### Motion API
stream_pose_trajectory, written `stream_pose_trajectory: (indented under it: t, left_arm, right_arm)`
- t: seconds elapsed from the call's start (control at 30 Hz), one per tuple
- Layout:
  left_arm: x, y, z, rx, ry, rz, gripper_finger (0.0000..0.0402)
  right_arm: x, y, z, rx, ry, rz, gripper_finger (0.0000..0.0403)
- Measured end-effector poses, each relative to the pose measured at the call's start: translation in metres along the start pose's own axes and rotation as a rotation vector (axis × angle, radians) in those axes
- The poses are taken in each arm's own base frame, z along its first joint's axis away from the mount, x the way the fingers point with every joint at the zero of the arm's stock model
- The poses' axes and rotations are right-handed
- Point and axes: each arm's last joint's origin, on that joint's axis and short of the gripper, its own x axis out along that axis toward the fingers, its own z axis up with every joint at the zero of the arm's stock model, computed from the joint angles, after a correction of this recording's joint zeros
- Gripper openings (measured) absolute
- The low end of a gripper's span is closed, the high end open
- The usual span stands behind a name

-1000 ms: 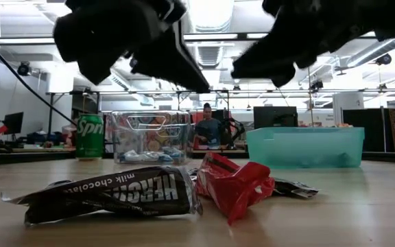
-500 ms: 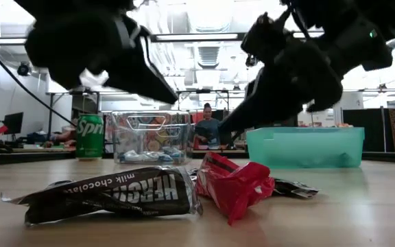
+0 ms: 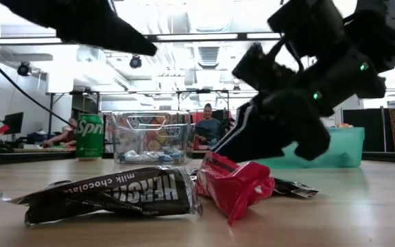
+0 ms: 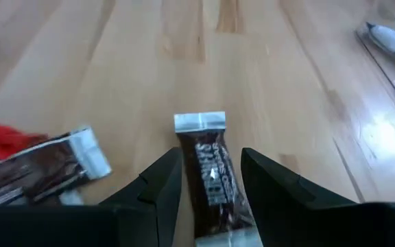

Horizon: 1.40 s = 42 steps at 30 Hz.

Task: Sort candy
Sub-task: Put the brown candy into the blue bin

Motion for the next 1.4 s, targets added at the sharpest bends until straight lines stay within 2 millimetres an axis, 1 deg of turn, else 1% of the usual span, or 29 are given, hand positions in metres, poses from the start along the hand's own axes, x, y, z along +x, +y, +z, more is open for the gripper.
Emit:
stream_pose_trajectory:
  t: [0.03,0.1,0.17,0.23,0.3,0.5,0.57,0.8,0.9,0.97,1.07,1.23,1.4]
  left_arm:
    - [-0.002,0.001,-0.003,0.003,-0.006,-0.001,0.0000]
    - [-0.002,0.000,-0.002,-0.024,-0.055,-0.014,0.0000]
    - [-0.006,0.002,-0.006,-0.009,-0.071,-0.021,0.0000]
    - [-0.007,0.001,-0.004,-0.036,-0.109,-0.038,0.0000]
    - [-0.008,0.002,-0.007,-0.017,-0.108,-0.032,0.0000]
    - [-0.008,0.001,-0.006,-0.026,-0.123,-0.037,0.0000]
    - [-0.008,0.001,-0.006,-0.024,-0.123,-0.037,0.0000]
    - [-0.008,0.001,-0.004,-0.026,-0.126,-0.037,0.0000]
    - [-0.008,0.001,-0.004,-0.026,-0.126,-0.037,0.0000]
    - [-0.008,0.001,-0.004,-0.026,-0.126,-0.037,0.0000]
    - [-0.008,0.001,-0.004,-0.026,-0.125,-0.036,0.0000]
    - [-0.008,0.001,-0.004,-0.028,-0.127,-0.035,0.0000]
    - [-0.008,0.001,-0.003,-0.041,-0.133,-0.036,0.0000]
  right_arm:
    - [0.002,-0.001,-0.001,0.007,0.004,-0.004,0.0144]
    - [0.004,-0.004,-0.005,0.017,0.036,-0.014,0.0144]
    - [0.007,-0.006,-0.007,0.033,0.039,-0.020,0.0144]
    - [0.008,-0.008,-0.009,0.043,0.054,-0.025,0.0144]
    - [0.011,-0.008,-0.012,0.046,0.061,-0.027,0.0144]
    - [0.014,-0.008,-0.017,0.052,0.077,-0.010,0.0139]
    - [0.015,-0.008,-0.019,0.055,0.084,-0.007,0.0125]
    - [0.015,-0.008,-0.019,0.055,0.092,0.017,0.0047]
    - [0.015,-0.007,-0.018,0.057,0.085,0.027,0.0027]
    - [0.015,-0.007,-0.017,0.058,0.081,0.027,0.0023]
    - [0.011,-0.008,-0.011,0.061,0.071,0.038,0.0021]
    - [-0.001,-0.011,0.002,0.067,0.056,0.061,0.0020]
    - [-0.023,-0.017,0.033,0.079,-0.030,0.064,0.0020]
